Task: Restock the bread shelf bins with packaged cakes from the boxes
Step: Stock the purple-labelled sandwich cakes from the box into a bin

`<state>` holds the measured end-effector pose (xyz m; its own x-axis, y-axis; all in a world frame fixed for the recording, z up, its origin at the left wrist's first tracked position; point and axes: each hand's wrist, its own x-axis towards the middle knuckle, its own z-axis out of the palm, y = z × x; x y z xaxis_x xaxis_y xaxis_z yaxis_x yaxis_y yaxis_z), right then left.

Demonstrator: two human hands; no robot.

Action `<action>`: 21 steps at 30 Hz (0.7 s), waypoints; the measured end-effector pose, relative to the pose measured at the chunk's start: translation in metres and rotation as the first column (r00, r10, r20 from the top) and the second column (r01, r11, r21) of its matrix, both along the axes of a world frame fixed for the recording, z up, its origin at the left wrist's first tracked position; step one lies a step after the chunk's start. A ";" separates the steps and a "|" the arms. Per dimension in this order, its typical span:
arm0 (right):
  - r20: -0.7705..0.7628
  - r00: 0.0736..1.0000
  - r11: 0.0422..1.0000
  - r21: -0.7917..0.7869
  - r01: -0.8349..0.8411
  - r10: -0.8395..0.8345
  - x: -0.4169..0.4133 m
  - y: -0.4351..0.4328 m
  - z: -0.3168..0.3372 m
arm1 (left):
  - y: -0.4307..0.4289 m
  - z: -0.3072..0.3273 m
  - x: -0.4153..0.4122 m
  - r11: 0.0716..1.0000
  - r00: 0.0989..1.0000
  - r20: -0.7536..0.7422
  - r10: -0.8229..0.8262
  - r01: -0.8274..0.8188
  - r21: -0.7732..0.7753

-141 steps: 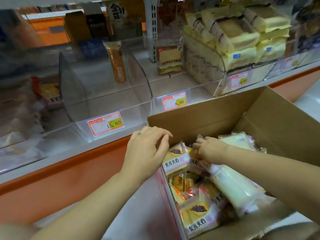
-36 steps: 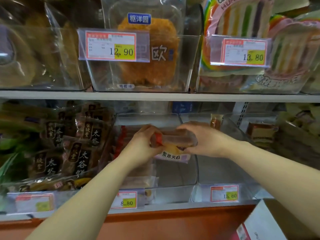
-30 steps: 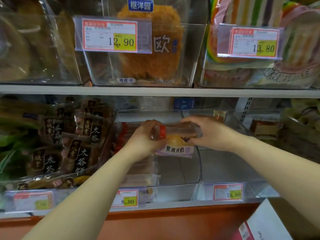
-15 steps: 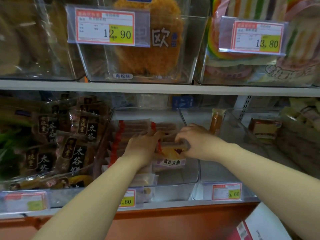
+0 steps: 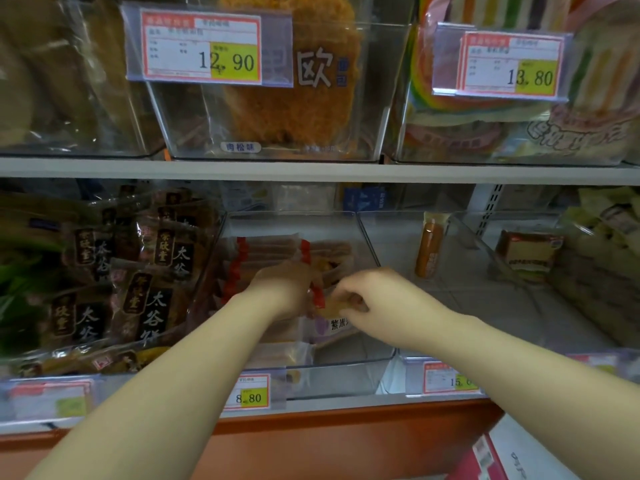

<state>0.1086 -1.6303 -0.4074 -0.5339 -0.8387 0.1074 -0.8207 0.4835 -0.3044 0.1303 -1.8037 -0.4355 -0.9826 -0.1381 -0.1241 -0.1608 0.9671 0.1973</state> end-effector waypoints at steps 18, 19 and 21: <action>0.338 0.901 0.865 0.497 0.076 -0.273 0.001 -0.044 -0.031 | -0.024 0.014 -0.016 0.982 0.983 0.168 -0.074 0.043 0.185; 0.327 0.903 0.854 0.515 0.076 -0.278 0.000 -0.045 -0.033 | -0.024 0.014 -0.018 0.983 0.978 0.189 -0.084 0.050 0.176; 0.319 0.907 0.843 0.534 0.068 -0.276 -0.002 -0.047 -0.037 | -0.025 0.013 -0.021 0.978 0.974 0.202 -0.100 0.059 0.201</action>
<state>0.1066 -1.6775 -0.4441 -0.5861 -0.6092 -0.5343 -0.5845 0.7745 -0.2420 0.1092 -1.8283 -0.4222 -0.9384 -0.0136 -0.3454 -0.1425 0.9256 0.3507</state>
